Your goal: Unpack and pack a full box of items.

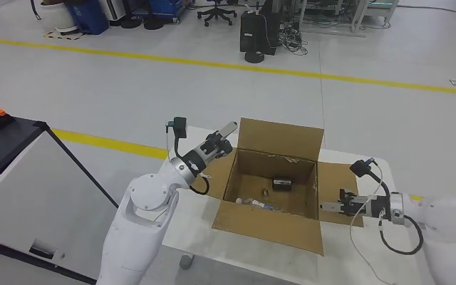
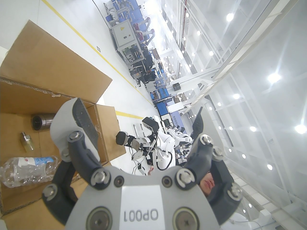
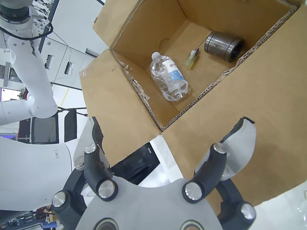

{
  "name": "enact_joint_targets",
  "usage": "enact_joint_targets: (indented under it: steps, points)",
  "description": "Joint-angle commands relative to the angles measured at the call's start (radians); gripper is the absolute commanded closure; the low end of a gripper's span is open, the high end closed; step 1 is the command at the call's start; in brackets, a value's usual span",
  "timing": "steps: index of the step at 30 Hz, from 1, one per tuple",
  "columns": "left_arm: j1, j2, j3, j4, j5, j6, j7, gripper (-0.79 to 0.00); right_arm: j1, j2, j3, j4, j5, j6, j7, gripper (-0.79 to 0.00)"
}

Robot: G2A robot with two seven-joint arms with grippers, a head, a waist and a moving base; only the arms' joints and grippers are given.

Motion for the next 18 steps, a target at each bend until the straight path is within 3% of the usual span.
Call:
enact_joint_targets:
  steps: [1, 9, 18]
  points:
    - [0.0, 0.0, 0.0, 0.0, 0.0, 0.0, 0.0, -0.785, 0.0, -0.001, 0.002, -0.001, 0.007, 0.001, -0.013, -0.785]
    - [0.0, 0.0, 0.0, 0.0, 0.0, 0.0, 0.0, -0.785, -0.034, 0.0, 0.085, 0.019, 0.23, -0.061, -0.133, -0.785]
    - [0.0, 0.0, 0.0, 0.0, 0.0, 0.0, 0.0, -0.785, 0.009, -0.007, 0.106, 0.209, 0.544, -0.029, -0.21, -0.785]
